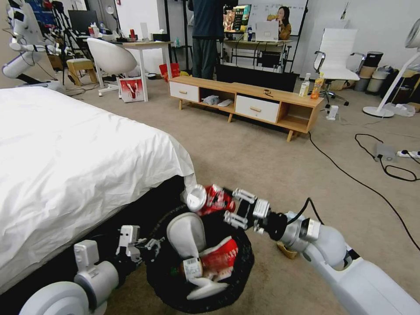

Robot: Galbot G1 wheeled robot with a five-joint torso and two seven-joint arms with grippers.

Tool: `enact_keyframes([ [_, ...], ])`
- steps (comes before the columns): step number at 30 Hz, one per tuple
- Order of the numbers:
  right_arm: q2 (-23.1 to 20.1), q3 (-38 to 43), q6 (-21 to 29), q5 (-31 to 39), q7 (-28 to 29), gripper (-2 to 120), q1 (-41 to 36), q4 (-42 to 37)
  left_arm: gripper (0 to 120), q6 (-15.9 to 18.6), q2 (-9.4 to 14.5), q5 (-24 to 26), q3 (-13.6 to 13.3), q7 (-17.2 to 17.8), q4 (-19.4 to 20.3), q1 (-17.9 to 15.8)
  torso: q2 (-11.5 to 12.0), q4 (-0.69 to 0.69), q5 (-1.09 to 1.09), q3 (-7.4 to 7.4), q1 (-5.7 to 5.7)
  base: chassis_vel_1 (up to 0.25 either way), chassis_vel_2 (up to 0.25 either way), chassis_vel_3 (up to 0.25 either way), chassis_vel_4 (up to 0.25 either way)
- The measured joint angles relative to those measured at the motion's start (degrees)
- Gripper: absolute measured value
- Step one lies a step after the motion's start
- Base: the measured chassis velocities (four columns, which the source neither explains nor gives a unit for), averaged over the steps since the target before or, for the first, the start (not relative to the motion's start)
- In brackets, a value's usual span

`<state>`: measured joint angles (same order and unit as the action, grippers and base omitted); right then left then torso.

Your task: Pick up the trash bin and place the garbage on the floor into it.

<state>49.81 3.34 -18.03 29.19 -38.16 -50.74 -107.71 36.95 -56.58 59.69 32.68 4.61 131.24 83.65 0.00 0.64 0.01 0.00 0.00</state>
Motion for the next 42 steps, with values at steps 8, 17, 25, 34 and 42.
enact_keyframes([
  [8, -1.39, -3.02, -0.31, -1.8, -0.71, 36, -1.11, 2.94, 2, -1.0, 1.48, -0.22, -3.85, -0.75, -3.08, -2.66, 0.0, -0.01, 0.0, 0.0, 0.0, 0.0, 0.0, 0.0, 0.0],
  [17, -1.45, -3.38, -1.21, -3.43, -0.66, 36, -1.8, 4.75, 2, -1.08, 1.67, -0.21, -2.45, -0.97, -2.82, -1.98, 0.0, -0.01, 0.0, 0.0, 0.0, 0.0, 0.0, 0.0, 0.0],
  [25, -1.11, -3.49, -1.87, -4.16, 0.63, 65, -1.51, 4.81, 2, -1.18, 1.5, -0.24, -1.83, -0.98, -2.6, -1.59, 0.0, -0.01, -0.01, 0.0, 0.0, 0.0, 0.0, 0.0, 0.0],
  [34, -1.37, -2.74, -2.42, -4.45, 1.1, 96, -1.05, 4.29, 2, -1.23, 0.82, -0.68, -1.76, -1.02, -2.58, -1.37, 0.0, -0.01, -0.01, 0.0, 0.0, 0.0, 0.0, 0.0, 0.0],
  [42, -1.56, -1.26, -3.1, -4.4, 1.75, 100, -0.5, 3.29, 2, -1.37, 0.31, -1.33, -1.87, -1.39, -3.02, -1.05, 0.0, -0.01, -0.01, 0.0, 0.0, 0.0, 0.0, 0.0, 0.0],
])
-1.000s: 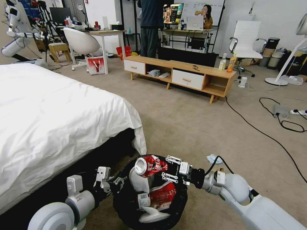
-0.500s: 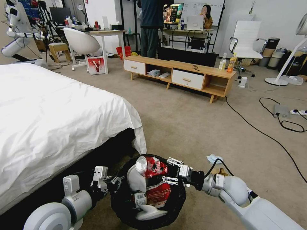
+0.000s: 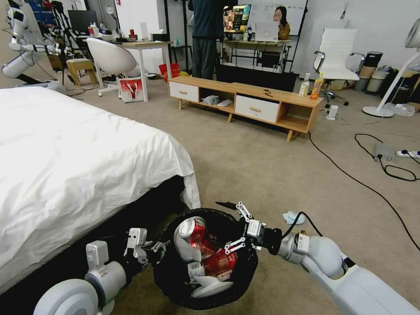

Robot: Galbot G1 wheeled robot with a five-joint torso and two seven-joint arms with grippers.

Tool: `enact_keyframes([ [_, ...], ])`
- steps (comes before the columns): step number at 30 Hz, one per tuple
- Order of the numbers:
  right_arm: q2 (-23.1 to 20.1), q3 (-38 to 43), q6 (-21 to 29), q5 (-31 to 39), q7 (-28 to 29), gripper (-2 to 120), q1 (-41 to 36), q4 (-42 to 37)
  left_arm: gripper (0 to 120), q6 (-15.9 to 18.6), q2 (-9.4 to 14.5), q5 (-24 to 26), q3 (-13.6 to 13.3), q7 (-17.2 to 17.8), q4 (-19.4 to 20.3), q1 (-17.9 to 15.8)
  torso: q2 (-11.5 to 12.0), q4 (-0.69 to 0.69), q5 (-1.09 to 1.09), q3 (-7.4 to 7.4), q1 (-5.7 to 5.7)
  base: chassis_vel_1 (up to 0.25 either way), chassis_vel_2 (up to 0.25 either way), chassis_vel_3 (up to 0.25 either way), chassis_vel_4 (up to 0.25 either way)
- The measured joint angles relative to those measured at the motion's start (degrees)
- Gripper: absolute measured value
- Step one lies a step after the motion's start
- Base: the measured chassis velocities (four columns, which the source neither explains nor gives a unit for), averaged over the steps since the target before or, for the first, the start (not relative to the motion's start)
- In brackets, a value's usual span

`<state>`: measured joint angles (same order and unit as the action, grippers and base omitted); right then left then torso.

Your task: Pick up the trash bin and place the garbage on the floor into it.

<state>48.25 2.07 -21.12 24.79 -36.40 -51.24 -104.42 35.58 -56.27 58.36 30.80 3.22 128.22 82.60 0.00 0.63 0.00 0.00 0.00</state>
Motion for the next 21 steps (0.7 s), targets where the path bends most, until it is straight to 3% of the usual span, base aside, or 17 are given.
enact_keyframes([
  [12, -1.62, 3.99, -0.04, 3.2, 1.31, 100, 0.8, -2.47, 2, -0.15, -0.95, -0.47, 0.79, 0.49, -0.52, 0.37, 0.0, 0.0, -0.01, 0.0, 0.0, 0.0, 0.0, 0.0, 0.0],
  [21, 0.16, 8.87, 0.09, 6.3, 5.17, 100, 2.2, -3.48, 2, -0.4, -2.65, -0.68, 4.45, 0.71, 0.78, 1.87, 0.0, -0.03, 0.0, 0.0, 0.0, 0.0, 0.0, 0.0, 0.0],
])
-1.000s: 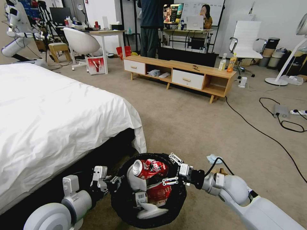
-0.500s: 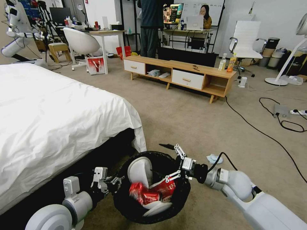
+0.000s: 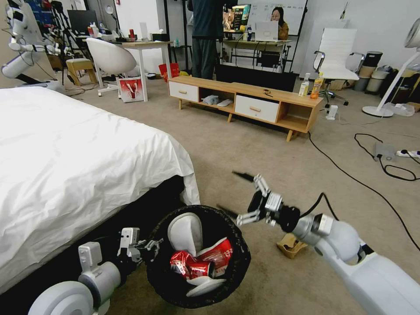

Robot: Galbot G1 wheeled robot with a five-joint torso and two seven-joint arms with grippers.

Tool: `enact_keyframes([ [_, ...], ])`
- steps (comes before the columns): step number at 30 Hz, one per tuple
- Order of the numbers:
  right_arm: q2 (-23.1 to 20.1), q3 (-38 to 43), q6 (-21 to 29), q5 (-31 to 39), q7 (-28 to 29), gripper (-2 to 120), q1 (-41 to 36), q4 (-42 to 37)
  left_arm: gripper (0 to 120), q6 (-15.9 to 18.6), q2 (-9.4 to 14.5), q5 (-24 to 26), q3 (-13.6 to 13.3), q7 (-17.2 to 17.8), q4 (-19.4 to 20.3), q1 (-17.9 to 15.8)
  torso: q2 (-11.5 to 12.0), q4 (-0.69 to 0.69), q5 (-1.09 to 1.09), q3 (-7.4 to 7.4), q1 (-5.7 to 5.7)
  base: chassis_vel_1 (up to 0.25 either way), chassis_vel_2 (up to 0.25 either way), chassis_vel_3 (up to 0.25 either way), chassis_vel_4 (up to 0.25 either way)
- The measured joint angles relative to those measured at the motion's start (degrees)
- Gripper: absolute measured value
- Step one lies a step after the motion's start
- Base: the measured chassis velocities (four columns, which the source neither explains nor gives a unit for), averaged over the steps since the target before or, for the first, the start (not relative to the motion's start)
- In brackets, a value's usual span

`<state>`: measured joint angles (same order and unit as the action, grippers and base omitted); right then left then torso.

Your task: Pick up the trash bin and place the garbage on the floor into it.

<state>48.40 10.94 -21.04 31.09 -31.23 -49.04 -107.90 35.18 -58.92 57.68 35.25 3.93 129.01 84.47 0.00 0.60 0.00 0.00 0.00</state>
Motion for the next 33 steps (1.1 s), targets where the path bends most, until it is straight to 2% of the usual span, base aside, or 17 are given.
enact_keyframes([
  [3, 0.33, 2.19, 0.88, 1.15, 1.23, 100, 0.18, -0.02, 2, 0.0, -0.54, -0.22, 0.66, 0.32, 0.72, 0.26, 0.0, 0.0, 0.0, 0.0, 0.0, 0.0, 0.0, 0.0, 0.0],
  [8, 1.13, 9.47, 6.23, 1.16, 9.09, 100, -1.06, 0.64, 2, 0.0, -1.6, -0.59, 2.27, 1.07, 2.7, 0.42, 0.0, 0.03, 0.01, 0.0, 0.0, 0.0, 0.0, 0.0, 0.0],
  [9, 1.41, 12.12, 9.4, 0.06, 13.52, 100, -2.24, 0.92, 2, 0.0, -1.84, -0.58, 2.9, 1.31, 3.3, 0.29, 0.0, 0.03, -0.01, 0.0, 0.0, 0.0, 0.0, 0.0, 0.0],
  [10, 1.41, 12.12, 9.4, 0.06, 13.52, 100, -2.24, 0.92, 2, 0.0, -1.84, -0.58, 2.9, 1.31, 3.3, 0.29, 0.0, 0.03, -0.01, 0.0, 0.0, 0.0, 0.0, 0.0, 0.0],
  [15, 1.55, 15.9, 18.52, -1.2, 22.9, 100, -5.43, 1.52, 2, 0.0, -1.79, -0.21, 3.64, 1.59, 4.05, 0.09, 0.0, 0.03, 0.0, 0.0, 0.0, 0.0, 0.0, 0.0, 0.0],
  [16, 1.69, 16.51, 24.26, -1.27, 28.38, 100, -6.62, 1.16, 2, 0.0, -1.7, -0.12, 3.7, 1.68, 4.19, 0.08, 0.0, 0.03, 0.01, 0.0, 0.0, 0.0, 0.0, 0.0, 0.0],
  [17, 2.08, 16.59, 33.62, 0.98, 38.64, 100, -7.88, -0.69, 2, 0.0, -1.65, -0.09, 3.71, 1.81, 4.35, 0.08, 0.0, 0.04, 0.02, 0.0, 0.0, 0.0, 0.0, 0.0, 0.0],
  [18, 2.08, 16.59, 33.62, 0.98, 38.64, 100, -7.88, -0.69, 2, 0.0, -1.65, -0.09, 3.71, 1.81, 4.35, 0.08, 0.0, 0.04, 0.02, 0.0, 0.0, 0.0, 0.0, 0.0, 0.0],
  [19, 2.52, 16.12, 40.89, 5.35, 46.92, 100, -8.25, -2.38, 2, -0.01, -1.65, -0.08, 3.68, 1.88, 4.42, 0.08, 0.0, 0.05, -0.02, 0.0, 0.0, 0.0, 0.0, 0.0, 0.0],
  [20, 2.52, 16.12, 40.89, 5.35, 46.92, 100, -8.25, -2.38, 2, -0.01, -1.65, -0.08, 3.68, 1.88, 4.42, 0.08, 0.0, 0.05, -0.02, 0.0, 0.0, 0.0, 0.0, 0.0, 0.0],
  [21, 3.5, 14.73, 47.69, 13.69, 57.71, 100, -8.48, -4.36, 2, -0.04, -1.63, -0.08, 3.56, 1.92, 4.55, 0.09, 0.0, 0.03, -0.01, 0.0, 0.0, 0.0, 0.0, 0.0, 0.0],
  [22, 4.41, 13.56, 50.84, 19.17, 65.62, 100, -8.78, -5.49, 2, -0.05, -1.6, -0.05, 3.49, 1.93, 4.59, 0.08, 0.0, 0.01, 0.01, 0.0, 0.0, 0.0, 0.0, 0.0, 0.0],
  [23, 4.41, 13.56, 50.84, 19.17, 65.62, 100, -8.78, -5.49, 2, -0.05, -1.6, -0.05, 3.49, 1.93, 4.59, 0.08, 0.0, 0.01, 0.01, 0.0, 0.0, 0.0, 0.0, 0.0, 0.0],
  [25, 5.9, 11.97, 52.85, 25.75, 76.07, 100, -9.88, -6.66, 2, -0.07, -1.48, 0.07, 3.38, 1.96, 4.61, -0.06, 0.0, 0.0, -0.01, 0.0, 0.0, 0.0, 0.0, 0.0, 0.0],
  [26, 5.9, 11.97, 52.85, 25.75, 76.07, 100, -9.88, -6.66, 2, -0.07, -1.48, 0.07, 3.38, 1.96, 4.61, -0.06, 0.0, 0.0, -0.01, 0.0, 0.0, 0.0, 0.0, 0.0, 0.0],
  [28, 7.18, 11.17, 53.06, 29.65, 82.42, 100, -11.52, -6.5, 2, -0.08, -1.37, 0.31, 3.32, 1.96, 4.64, -0.33, 0.0, 0.04, -0.01, 0.0, 0.0, 0.0, 0.0, 0.0, 0.0],
  [33, 8.79, 11.17, 51.58, 31.57, 86.17, 100, -13.49, -3.78, 2, -0.1, -1.37, 0.51, 3.03, 1.94, 4.63, -0.61, 0.0, 0.03, 0.0, 0.0, 0.0, 0.0, 0.0, 0.0, 0.0],
])
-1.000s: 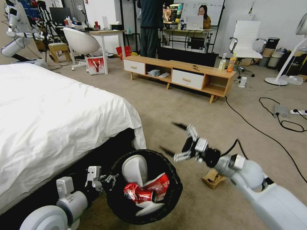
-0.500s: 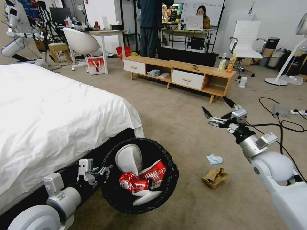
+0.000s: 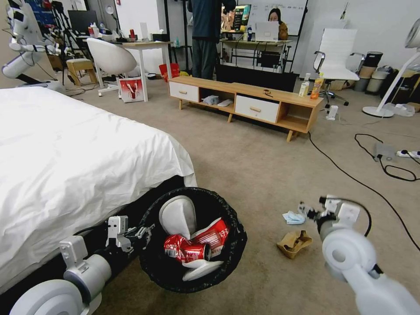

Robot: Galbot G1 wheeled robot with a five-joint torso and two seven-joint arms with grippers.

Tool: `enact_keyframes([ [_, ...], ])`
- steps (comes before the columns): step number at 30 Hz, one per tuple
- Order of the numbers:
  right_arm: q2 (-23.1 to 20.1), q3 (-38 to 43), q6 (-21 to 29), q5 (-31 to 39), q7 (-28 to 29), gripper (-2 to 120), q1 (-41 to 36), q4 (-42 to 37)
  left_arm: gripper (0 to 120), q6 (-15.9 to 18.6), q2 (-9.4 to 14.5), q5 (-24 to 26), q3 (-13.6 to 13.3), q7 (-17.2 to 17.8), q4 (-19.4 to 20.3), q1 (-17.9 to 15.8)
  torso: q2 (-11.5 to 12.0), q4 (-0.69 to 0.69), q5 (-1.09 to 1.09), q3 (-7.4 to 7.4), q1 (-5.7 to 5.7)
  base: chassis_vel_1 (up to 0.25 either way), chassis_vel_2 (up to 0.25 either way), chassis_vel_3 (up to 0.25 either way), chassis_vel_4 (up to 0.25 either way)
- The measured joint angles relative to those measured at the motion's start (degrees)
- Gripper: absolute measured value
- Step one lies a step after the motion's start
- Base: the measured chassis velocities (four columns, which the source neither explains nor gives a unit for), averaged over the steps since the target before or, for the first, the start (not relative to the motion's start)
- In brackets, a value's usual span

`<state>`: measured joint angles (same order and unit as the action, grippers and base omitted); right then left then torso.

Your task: Pick up the trash bin and place the garbage on the floor into it.

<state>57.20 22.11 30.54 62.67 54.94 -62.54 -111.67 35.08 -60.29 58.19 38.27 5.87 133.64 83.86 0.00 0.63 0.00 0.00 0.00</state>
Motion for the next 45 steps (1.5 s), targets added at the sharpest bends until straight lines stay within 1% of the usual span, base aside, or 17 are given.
enact_keyframes([
  [4, 1.57, 0.69, -1.36, 0.66, 0.92, 100, -0.94, 3.57, 2, 0.0, -0.02, 0.02, -0.48, -0.08, 0.0, -0.13, 0.0, 0.0, 0.0, 0.0, 0.0, 0.0, 0.0, 0.0, 0.0],
  [6, 1.65, 0.73, -1.41, 0.66, 0.9, 100, -0.96, 3.76, 2, 0.0, -0.02, 0.02, -0.49, -0.08, 0.0, -0.13, 0.0, 0.0, 0.0, 0.0, 0.0, 0.0, 0.0, 0.0, 0.0],
  [9, 3.22, 1.09, -2.25, 0.31, 0.11, 100, -0.68, 7.47, 2, 0.0, -0.09, 0.02, -0.61, -0.11, 0.02, -0.09, 0.0, 0.0, -0.01, 0.0, 0.0, 0.0, 0.0, 0.0, 0.0],
  [11, 4.82, 1.2, -2.98, -0.54, -1.15, 100, 0.25, 11.38, 2, 0.0, -0.12, 0.02, -0.58, -0.18, 0.17, 0.21, 0.0, -0.01, -0.01, 0.0, 0.0, 0.0, 0.0, 0.0, 0.0],
  [15, 5.03, 1.21, -3.08, -0.64, -1.35, 100, 0.39, 11.93, 2, 0.0, -0.12, 0.02, -0.57, -0.2, 0.19, 0.28, 0.0, -0.01, -0.01, 0.0, 0.0, 0.0, 0.0, 0.0, 0.0],
  [24, 7.73, 1.28, -4.62, -1.74, -4.84, 100, 2.44, 19.08, 2, -0.01, -0.1, 0.01, -0.27, -0.34, 0.42, 0.66, 0.0, 0.0, 0.0, 0.0, 0.0, 0.0, 0.0, 0.0, 0.0],
  [26, 9.35, 1.29, -5.69, -2.28, -7.07, 100, 3.68, 22.84, 2, -0.01, -0.11, 0.01, -0.23, -0.36, 0.48, 0.75, 0.0, -0.01, 0.0, 0.0, 0.0, 0.0, 0.0, 0.0, 0.0],
  [27, 9.35, 1.29, -5.69, -2.28, -7.07, 100, 3.68, 22.84, 2, -0.01, -0.11, 0.01, -0.23, -0.36, 0.48, 0.75, 0.0, -0.01, 0.0, 0.0, 0.0, 0.0, 0.0, 0.0, 0.0],
  [30, 11.77, 1.17, -7.54, -3.78, -12.16, 100, 5.44, 28.81, 2, -0.01, -0.26, -0.06, -0.34, -0.38, 0.48, 0.83, 0.0, 0.0, -0.02, 0.0, 0.0, 0.0, 0.0, 0.0, 0.0],
  [31, 11.77, 1.17, -7.54, -3.78, -12.16, 100, 5.44, 28.81, 2, -0.01, -0.26, -0.06, -0.34, -0.38, 0.48, 0.83, 0.0, 0.0, -0.02, 0.0, 0.0, 0.0, 0.0, 0.0, 0.0],
  [32, 12.96, 0.98, -8.56, -4.54, -14.45, 100, 6.37, 31.6, 2, -0.01, -0.33, -0.1, -0.43, -0.4, 0.48, 0.84, 0.0, -0.01, 0.01, 0.0, 0.0, 0.0, 0.0, 0.0, 0.0],
  [35, 13.72, 0.87, -9.54, -5.65, -15.87, 100, 7.05, 33.67, 2, -0.01, -0.33, -0.12, -0.47, -0.42, 0.46, 0.83, 0.0, -0.01, 0.0, 0.0, 0.0, 0.0, 0.0, 0.0, 0.0],
  [36, 14.63, 0.63, -10.84, -7.29, -17.83, 100, 8.17, 37.04, 2, 0.0, -0.28, -0.16, -0.61, -0.49, 0.3, 0.83, 0.0, -0.01, 0.02, 0.0, 0.0, 0.0, 0.0, 0.0, 0.0],
  [37, 14.96, 0.61, -11.44, -8.04, -19.05, 100, 8.86, 38.85, 2, 0.0, -0.29, -0.23, -0.68, -0.56, 0.17, 0.86, 0.0, 0.0, -0.02, 0.0, 0.0, 0.0, 0.0, 0.0, 0.0],
  [39, 15.09, 0.61, -11.73, -8.38, -19.68, 100, 9.21, 39.77, 2, -0.01, -0.32, -0.27, -0.69, -0.59, 0.15, 0.94, 0.0, 0.0, -0.02, 0.0, 0.0, 0.0, 0.0, 0.0, 0.0],
  [42, 16.11, 0.62, -13.89, -9.99, -23.32, 100, 11.79, 45.73, 2, -0.03, -0.43, -0.44, -0.72, -0.98, 0.0, 1.08, 0.0, 0.0, 0.0, 0.0, 0.0, 0.0, 0.0, 0.0, 0.0],
  [45, 16.54, 0.64, -14.56, -10.41, -24.2, 100, 12.98, 47.91, 2, -0.04, -0.45, -0.44, -0.75, -1.02, -0.07, 1.03, 0.0, -0.01, 0.0, 0.0, 0.0, 0.0, 0.0, 0.0, 0.0],
])
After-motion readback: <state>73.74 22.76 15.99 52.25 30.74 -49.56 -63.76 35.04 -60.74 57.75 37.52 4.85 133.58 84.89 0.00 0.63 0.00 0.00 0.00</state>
